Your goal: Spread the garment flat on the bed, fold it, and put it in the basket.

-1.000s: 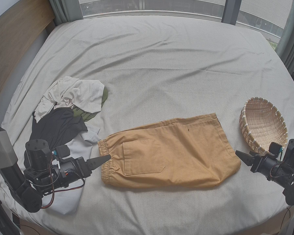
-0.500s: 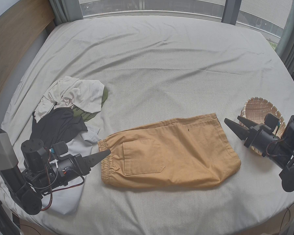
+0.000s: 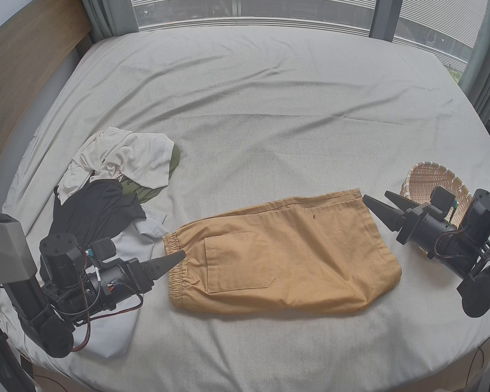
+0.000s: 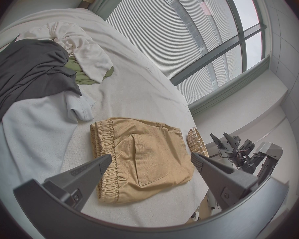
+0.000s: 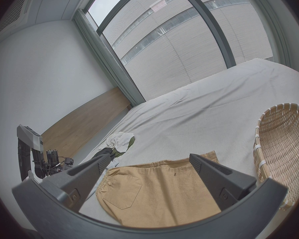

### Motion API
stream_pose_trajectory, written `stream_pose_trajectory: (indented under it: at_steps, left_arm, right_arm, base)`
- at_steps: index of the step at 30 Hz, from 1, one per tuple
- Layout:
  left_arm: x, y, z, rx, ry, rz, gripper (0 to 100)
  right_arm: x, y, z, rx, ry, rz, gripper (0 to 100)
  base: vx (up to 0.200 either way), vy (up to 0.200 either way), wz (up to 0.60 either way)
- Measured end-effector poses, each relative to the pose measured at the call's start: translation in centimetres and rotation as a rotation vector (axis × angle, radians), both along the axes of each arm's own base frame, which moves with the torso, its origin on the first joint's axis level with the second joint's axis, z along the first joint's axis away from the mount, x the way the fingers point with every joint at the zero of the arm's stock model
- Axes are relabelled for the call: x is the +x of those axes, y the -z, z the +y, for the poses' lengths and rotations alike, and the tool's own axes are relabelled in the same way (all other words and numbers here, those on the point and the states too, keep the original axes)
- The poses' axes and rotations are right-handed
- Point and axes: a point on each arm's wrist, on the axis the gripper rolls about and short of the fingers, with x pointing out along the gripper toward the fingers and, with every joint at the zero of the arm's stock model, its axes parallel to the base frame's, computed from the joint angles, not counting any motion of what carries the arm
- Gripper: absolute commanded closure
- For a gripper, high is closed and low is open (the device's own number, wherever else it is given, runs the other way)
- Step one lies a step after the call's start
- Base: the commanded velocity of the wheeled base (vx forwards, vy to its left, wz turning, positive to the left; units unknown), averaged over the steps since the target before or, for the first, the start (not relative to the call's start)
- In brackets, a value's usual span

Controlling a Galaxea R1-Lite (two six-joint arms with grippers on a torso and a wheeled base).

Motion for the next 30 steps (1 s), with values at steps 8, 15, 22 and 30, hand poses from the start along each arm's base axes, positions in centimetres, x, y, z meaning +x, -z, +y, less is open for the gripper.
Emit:
stream_pose_trajectory:
  at_steps: [8,15,22,30]
  left_arm:
    - [0.5,1.5,0.0,0.059,-0.006,0.019,0]
    - [1.1,2.5,-0.1,0.073,-0.029,0.042,0]
    - [2.1,3.9,-0.3,0.097,-0.072,0.068,0]
    - [2.8,5.5,-0.5,0.112,-0.080,0.104,0]
  right_arm:
    - [0.0,0.1,0.1,-0.001,0.000,0.001,0]
    - [0.1,0.2,0.1,-0.002,0.001,0.002,0]
    - [0.1,0.3,0.1,-0.003,-0.001,0.006,0]
    - [0.1,0.3,0.2,-0.003,-0.001,0.007,0]
  base:
    - [0.000,0.000,0.00]
    - [0.000,0.000,0.00]
    - [0.000,0.000,0.00]
    - [0.000,0.000,0.00]
